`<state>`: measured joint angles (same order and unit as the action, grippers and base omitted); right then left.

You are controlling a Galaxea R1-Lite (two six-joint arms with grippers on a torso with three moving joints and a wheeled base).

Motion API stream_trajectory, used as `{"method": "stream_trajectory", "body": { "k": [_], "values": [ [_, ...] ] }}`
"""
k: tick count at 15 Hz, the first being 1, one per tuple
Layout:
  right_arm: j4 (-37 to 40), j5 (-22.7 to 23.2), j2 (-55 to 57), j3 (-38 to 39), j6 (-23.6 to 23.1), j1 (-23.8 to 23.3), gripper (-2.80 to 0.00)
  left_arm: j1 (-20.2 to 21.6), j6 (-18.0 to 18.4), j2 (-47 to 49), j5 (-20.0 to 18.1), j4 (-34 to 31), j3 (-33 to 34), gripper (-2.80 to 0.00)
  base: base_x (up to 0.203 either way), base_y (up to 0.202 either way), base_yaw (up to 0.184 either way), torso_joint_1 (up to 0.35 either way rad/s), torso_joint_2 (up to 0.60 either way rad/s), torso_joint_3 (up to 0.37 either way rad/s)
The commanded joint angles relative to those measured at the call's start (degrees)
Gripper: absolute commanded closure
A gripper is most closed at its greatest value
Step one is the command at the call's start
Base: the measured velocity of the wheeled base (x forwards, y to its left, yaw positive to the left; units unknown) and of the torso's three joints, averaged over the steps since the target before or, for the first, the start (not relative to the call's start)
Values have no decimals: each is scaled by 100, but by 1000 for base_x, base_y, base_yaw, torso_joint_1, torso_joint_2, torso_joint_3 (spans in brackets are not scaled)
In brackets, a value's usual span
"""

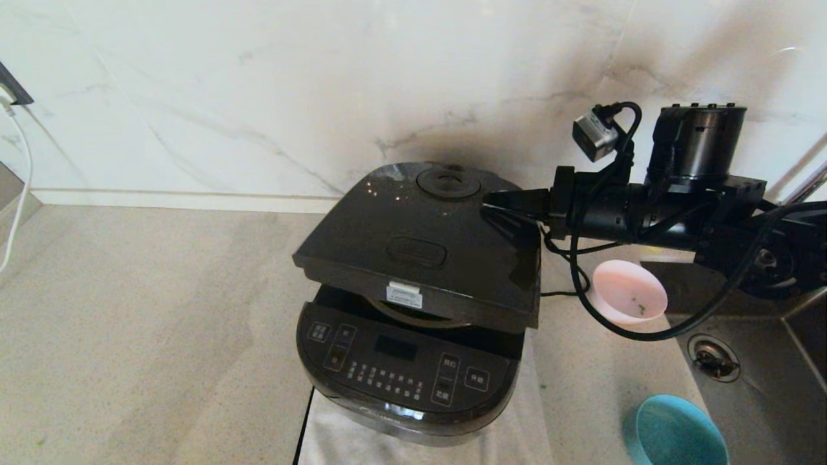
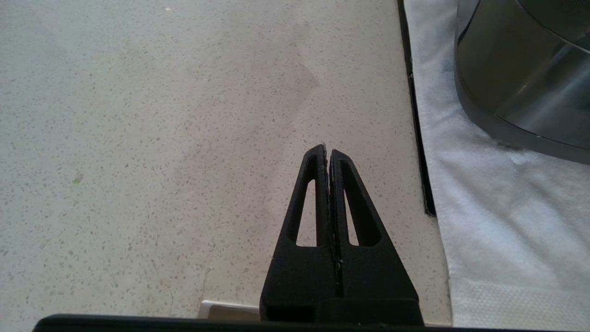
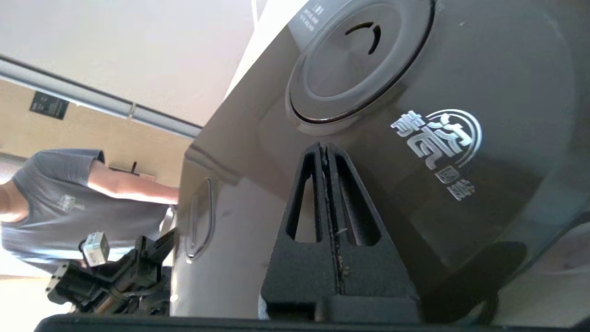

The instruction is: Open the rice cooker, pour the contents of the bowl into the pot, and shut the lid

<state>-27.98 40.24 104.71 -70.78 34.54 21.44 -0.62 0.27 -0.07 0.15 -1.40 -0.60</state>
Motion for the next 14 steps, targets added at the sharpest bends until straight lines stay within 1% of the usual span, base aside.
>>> {"method": "stream_trajectory", "body": {
  "k": [1, 6, 9, 12, 13, 14],
  "values": [
    [-24, 57, 26, 13, 18, 48, 0, 1, 1, 7, -5, 0, -2, 0, 0, 0, 0, 0, 0, 0],
    [28, 80, 198, 121, 26, 70, 0, 1, 8, 7, 3, 0, -2, 0, 0, 0, 0, 0, 0, 0],
    [124, 81, 146, 4, 53, 62, 0, 1, 0, 7, -3, 0, -2, 0, 0, 0, 0, 0, 0, 0],
    [156, 80, 82, 86, 71, 62, 0, 1, 67, 7, -10, -6, 3, 0, 0, 0, 0, 0, 0, 0],
    [205, 80, 50, 84, 71, 62, 0, 1, -9, 7, 3, 0, 4, 0, 0, 0, 0, 0, 0, 0],
    [307, 80, 17, 65, 71, 62, 0, 1, 29, 14, 3, -19, -2, 0, 0, 0, 0, 0, 0, 0]
  ]
}}
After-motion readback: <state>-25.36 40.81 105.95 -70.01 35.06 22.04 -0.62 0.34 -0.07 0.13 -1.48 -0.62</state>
